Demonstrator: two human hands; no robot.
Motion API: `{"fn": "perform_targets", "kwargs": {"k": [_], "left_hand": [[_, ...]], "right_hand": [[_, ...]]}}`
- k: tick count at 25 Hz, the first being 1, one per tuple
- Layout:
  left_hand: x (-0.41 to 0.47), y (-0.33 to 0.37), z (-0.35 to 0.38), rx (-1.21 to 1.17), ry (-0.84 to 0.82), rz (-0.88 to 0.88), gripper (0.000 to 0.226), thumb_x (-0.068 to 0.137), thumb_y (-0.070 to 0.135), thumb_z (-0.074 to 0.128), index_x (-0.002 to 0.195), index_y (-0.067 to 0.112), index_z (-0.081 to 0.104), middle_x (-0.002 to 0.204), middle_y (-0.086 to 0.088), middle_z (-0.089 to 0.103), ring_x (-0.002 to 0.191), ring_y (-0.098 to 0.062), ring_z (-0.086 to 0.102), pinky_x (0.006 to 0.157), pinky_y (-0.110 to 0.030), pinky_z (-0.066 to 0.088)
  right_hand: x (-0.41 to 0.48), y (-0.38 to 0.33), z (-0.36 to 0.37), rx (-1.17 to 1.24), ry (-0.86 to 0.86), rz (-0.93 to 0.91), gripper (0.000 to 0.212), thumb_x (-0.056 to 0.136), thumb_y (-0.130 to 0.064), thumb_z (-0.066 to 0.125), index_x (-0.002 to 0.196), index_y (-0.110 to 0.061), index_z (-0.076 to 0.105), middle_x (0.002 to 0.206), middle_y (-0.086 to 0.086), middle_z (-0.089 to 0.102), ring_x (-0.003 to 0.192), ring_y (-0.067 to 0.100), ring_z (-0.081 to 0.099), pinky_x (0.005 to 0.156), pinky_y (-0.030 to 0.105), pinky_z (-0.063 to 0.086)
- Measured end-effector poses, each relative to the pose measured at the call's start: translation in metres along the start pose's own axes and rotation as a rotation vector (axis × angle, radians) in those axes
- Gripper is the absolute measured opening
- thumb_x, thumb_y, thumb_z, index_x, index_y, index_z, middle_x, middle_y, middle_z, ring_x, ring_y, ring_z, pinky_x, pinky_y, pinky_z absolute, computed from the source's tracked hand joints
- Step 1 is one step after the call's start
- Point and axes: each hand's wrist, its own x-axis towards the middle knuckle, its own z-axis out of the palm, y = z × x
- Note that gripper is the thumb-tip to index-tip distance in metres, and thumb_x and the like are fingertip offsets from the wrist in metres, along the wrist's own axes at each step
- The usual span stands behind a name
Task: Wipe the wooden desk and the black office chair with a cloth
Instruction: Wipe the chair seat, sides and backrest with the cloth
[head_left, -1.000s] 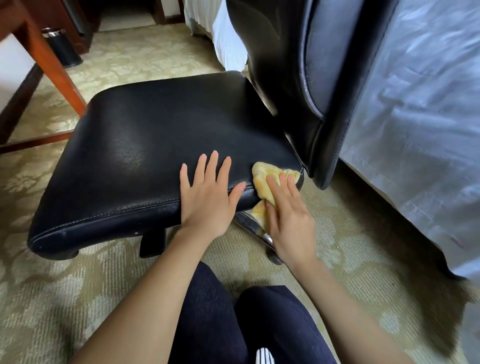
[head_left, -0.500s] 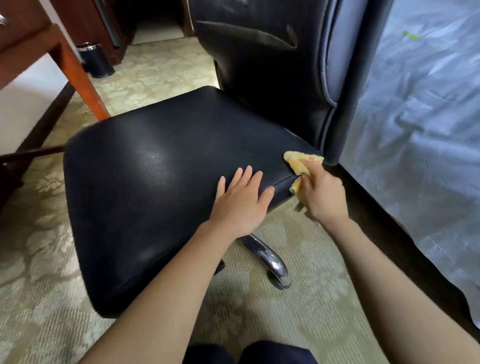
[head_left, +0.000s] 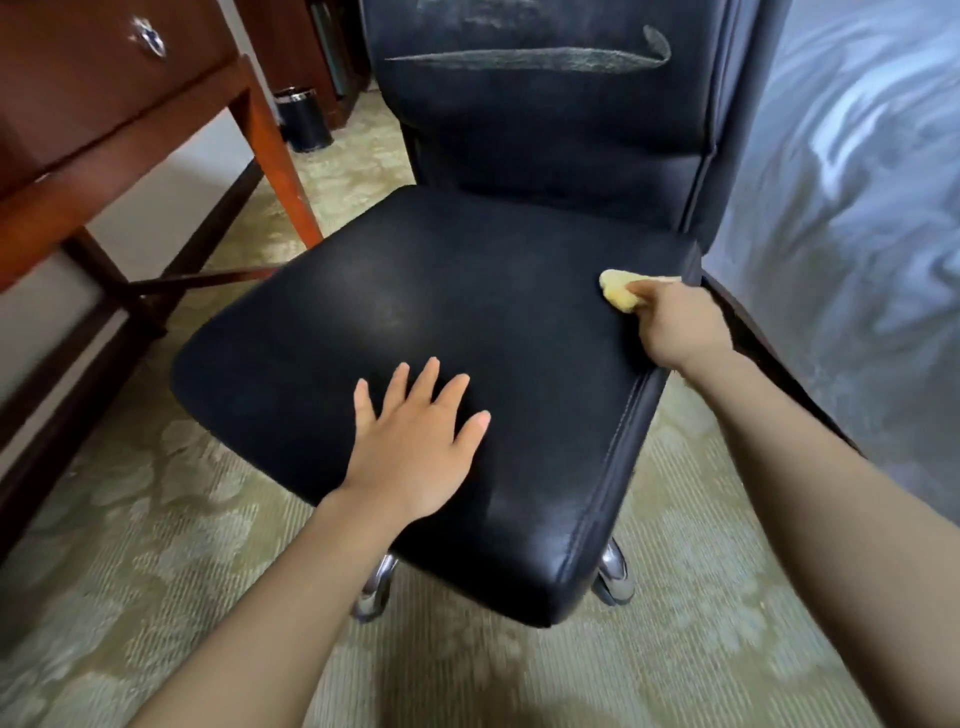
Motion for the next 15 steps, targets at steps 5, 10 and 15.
{"fn": "perform_targets", "kwargs": {"k": [5,10,15], "left_hand": [[-0.013,0.004,-0.041,0.008,-0.105,-0.033,0.056,0.099,0.051,0.023,0.15,0.032,0.012,0.16,0.004,0.002,0.147,-0.02,-0.003,0.115,-0.052,-0.006],[-0.033,0.034,-0.156,-0.051,-0.134,-0.029,0.056,0.099,0.051,0.023,0.151,0.032,0.011,0.16,0.006,0.002,0.147,-0.018,-0.001,0.115,-0.051,-0.006],[-0.041,0.068,-0.318,-0.078,-0.044,0.003,0.056,0.099,0.051,0.024,0.15,0.033,0.012,0.16,0.007,0.006,0.146,-0.016,0.006,0.115,-0.049,-0.002]], "right_hand": [[-0.042,-0.038,-0.017,0.119,-0.082,-0.145,0.042,0.094,-0.012,0.042,0.128,-0.033,0.054,0.127,0.006,0.06,0.112,0.033,0.056,0.09,0.039,0.048],[-0.066,-0.076,-0.117,0.334,-0.198,-0.177,0.036,0.098,-0.02,0.043,0.132,-0.031,0.051,0.106,0.004,0.068,0.1,0.027,0.062,0.088,0.034,0.047],[-0.058,-0.124,-0.276,0.569,-0.167,-0.146,0.032,0.097,-0.024,0.048,0.128,-0.031,0.056,0.092,-0.006,0.068,0.088,0.02,0.066,0.089,0.036,0.05]]}}
